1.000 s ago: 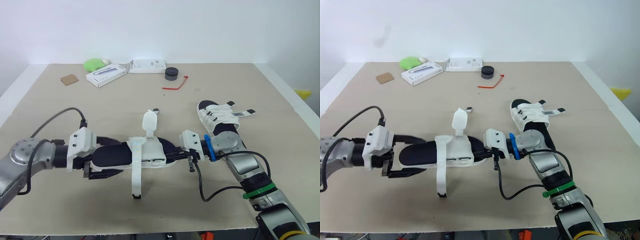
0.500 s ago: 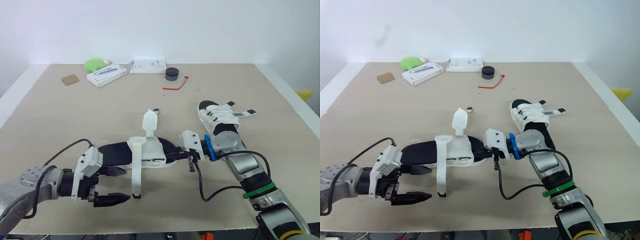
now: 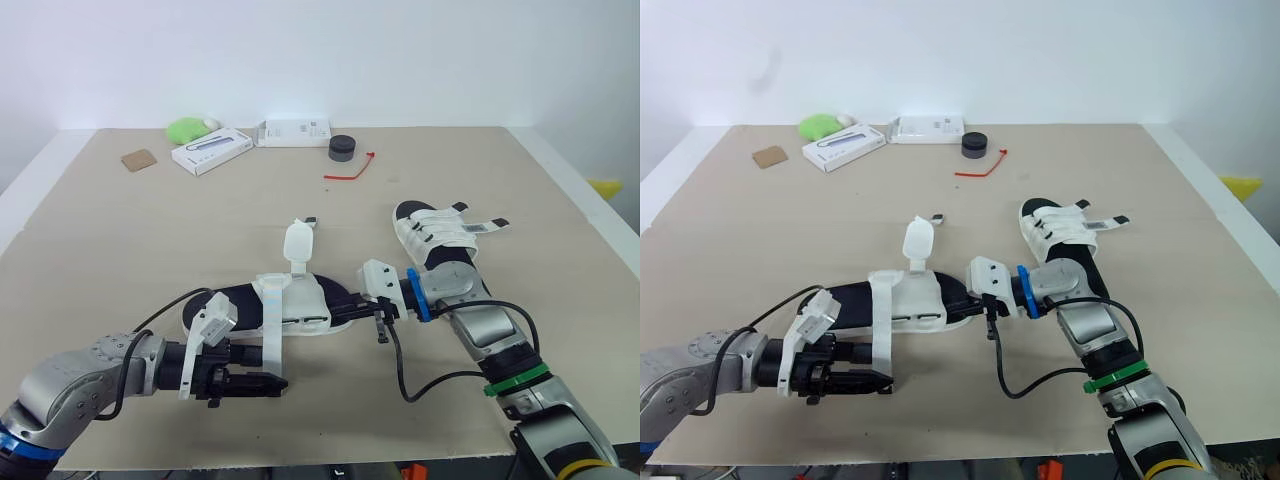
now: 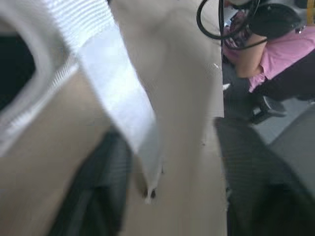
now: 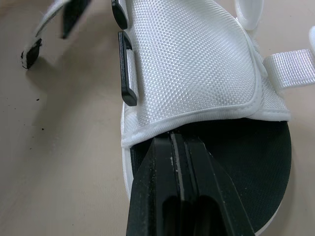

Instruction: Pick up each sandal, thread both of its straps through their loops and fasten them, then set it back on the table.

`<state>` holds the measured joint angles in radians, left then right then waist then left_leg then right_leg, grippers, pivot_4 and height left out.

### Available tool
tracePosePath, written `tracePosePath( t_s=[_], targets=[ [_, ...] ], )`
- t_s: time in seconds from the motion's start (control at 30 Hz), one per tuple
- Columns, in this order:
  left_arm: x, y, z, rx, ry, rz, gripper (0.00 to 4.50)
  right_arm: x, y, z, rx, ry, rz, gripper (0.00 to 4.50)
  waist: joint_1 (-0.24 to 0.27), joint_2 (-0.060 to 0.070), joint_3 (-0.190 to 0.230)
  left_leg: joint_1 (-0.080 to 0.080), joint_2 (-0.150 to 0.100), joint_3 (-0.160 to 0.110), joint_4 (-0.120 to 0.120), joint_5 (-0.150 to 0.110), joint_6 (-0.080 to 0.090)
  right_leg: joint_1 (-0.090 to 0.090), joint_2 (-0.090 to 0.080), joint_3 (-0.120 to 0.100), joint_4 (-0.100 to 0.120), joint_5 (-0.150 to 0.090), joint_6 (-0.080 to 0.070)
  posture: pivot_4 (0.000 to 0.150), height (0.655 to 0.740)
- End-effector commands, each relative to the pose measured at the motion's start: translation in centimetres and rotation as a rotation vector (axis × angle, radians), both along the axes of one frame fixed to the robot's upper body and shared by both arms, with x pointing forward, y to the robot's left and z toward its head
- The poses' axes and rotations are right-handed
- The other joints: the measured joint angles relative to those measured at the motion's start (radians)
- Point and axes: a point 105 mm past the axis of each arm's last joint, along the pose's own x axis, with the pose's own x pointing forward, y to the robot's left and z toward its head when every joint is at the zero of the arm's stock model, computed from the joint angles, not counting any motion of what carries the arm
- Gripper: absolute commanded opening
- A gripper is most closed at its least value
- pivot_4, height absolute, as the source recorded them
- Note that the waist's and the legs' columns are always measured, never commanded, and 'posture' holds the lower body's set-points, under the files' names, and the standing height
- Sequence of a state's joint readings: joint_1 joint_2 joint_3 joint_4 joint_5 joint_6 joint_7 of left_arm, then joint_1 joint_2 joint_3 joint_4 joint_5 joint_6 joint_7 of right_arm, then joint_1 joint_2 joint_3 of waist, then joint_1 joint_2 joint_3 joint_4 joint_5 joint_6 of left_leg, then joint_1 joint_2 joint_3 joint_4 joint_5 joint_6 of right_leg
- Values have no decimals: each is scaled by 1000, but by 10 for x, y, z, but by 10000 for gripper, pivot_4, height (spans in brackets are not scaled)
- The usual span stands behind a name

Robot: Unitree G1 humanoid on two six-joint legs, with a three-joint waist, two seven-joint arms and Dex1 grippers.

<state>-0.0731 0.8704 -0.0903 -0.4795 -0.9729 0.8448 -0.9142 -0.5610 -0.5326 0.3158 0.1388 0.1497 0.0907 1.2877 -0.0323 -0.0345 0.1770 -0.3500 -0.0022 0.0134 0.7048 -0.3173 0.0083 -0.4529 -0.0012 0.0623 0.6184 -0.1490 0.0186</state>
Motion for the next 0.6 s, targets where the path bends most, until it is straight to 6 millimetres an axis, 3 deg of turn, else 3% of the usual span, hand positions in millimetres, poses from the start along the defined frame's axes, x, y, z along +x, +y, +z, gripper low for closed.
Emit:
tracePosePath(
  t_s=[0.03, 0.1, 0.13, 0.37, 0.6],
  targets=[
    [-2, -3, 5, -36, 19, -19, 12035, -1, -3, 2, -16, -11, -3, 0, 0, 0, 0, 0, 0, 0, 0, 0, 0, 0, 0, 0, 0, 0, 0, 1500, 7400],
    [-2, -2, 6, -42, 26, -20, 2554, -1, -4, 2, -16, -10, -5, 0, 0, 0, 0, 0, 0, 0, 0, 0, 0, 0, 0, 0, 0, 0, 0, 1500, 7400],
    [-2, -2, 7, -47, 29, -16, 1138, -1, -4, 2, -16, -10, -6, 0, 0, 0, 0, 0, 0, 0, 0, 0, 0, 0, 0, 0, 0, 0, 0, 1500, 7400],
    [22, 7, 42, -159, 24, 45, 1138, -1, -3, 2, -17, -11, -5, 0, 0, 0, 0, 0, 0, -2, 0, 1, -1, 1, 0, 0, 0, 0, 1, 1500, 7400],
    [59, 11, 81, -296, 0, 130, 1138, 1, -2, 3, -15, -16, -5, 0, 0, 0, 0, 0, -1, -4, 0, 1, -1, 1, 0, 0, 0, 0, 1, 1500, 7400]
  ],
)
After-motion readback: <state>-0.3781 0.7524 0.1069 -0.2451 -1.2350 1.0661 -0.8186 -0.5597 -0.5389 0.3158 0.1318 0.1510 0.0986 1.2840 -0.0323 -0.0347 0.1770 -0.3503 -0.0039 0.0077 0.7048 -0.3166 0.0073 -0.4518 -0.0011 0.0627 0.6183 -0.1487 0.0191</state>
